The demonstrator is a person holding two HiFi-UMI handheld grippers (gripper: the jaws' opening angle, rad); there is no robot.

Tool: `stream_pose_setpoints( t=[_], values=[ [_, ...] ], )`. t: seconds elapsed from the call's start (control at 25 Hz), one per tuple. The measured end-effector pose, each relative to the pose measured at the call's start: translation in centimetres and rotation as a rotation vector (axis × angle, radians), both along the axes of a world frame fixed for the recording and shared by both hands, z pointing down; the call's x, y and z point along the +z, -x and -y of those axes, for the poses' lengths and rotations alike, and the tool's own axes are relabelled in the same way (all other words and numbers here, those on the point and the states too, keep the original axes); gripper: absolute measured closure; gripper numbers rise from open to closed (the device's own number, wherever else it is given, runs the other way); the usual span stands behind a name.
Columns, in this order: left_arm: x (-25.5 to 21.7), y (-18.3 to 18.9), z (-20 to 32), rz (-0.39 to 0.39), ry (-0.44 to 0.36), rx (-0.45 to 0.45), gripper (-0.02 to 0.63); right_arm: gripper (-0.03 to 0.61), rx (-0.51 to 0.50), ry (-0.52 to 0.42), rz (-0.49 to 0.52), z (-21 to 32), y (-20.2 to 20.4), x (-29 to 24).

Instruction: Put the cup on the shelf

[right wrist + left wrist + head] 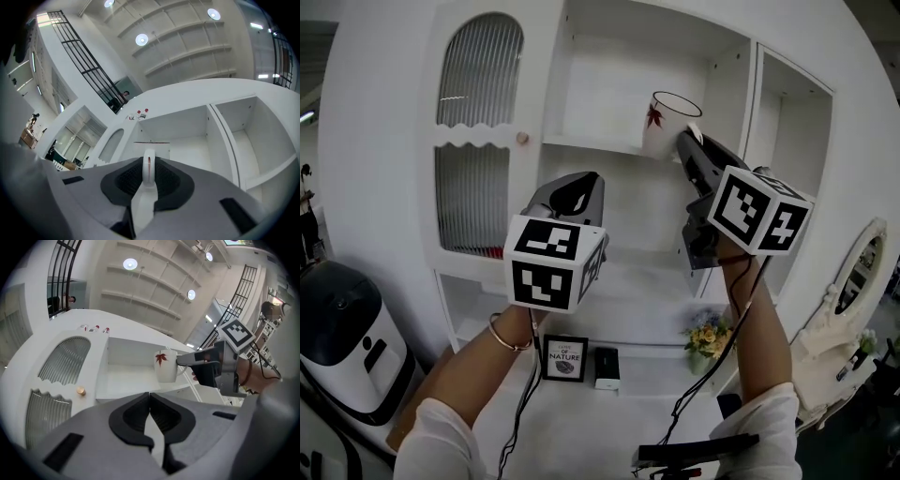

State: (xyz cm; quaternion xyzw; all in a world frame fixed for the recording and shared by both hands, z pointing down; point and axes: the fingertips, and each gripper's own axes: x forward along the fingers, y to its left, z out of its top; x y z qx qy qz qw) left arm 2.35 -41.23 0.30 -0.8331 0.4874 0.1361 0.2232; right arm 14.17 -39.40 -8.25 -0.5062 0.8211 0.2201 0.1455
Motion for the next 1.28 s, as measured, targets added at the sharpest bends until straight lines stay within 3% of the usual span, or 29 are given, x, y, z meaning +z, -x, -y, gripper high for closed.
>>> stream_pose_setpoints(
  t=[0.24,0.44,0.68,1.0,1.28],
  values=[
    [0.1,0.9,0.9,-0.015,0.009,-0.03,0.604,0.506,-0.008,0.013,-0.012,1.6,0.4,-1.8],
    [-0.3,1.5,1.9,-0.014,0.009,-0.056,0.604,0.506,-0.039,0.082,-0.024,4.6,0.7,-3.4],
    [-0.2,1.3,3.0,-0.006,0.014,-0.069,0.604,0.506,-0.005,0.136,-0.072,7.6,0.6,-4.1],
    [-1.0,1.0,5.0,-0.013,0.028,-0.089,0.604,0.506,0.006,0.294,-0.093,12.5,0.7,-5.0],
    [-2.0,1.1,5.7,0.005,0.018,-0.105,0.604,0.505,0.057,0.386,-0.179,15.9,1.2,-5.7]
  ],
)
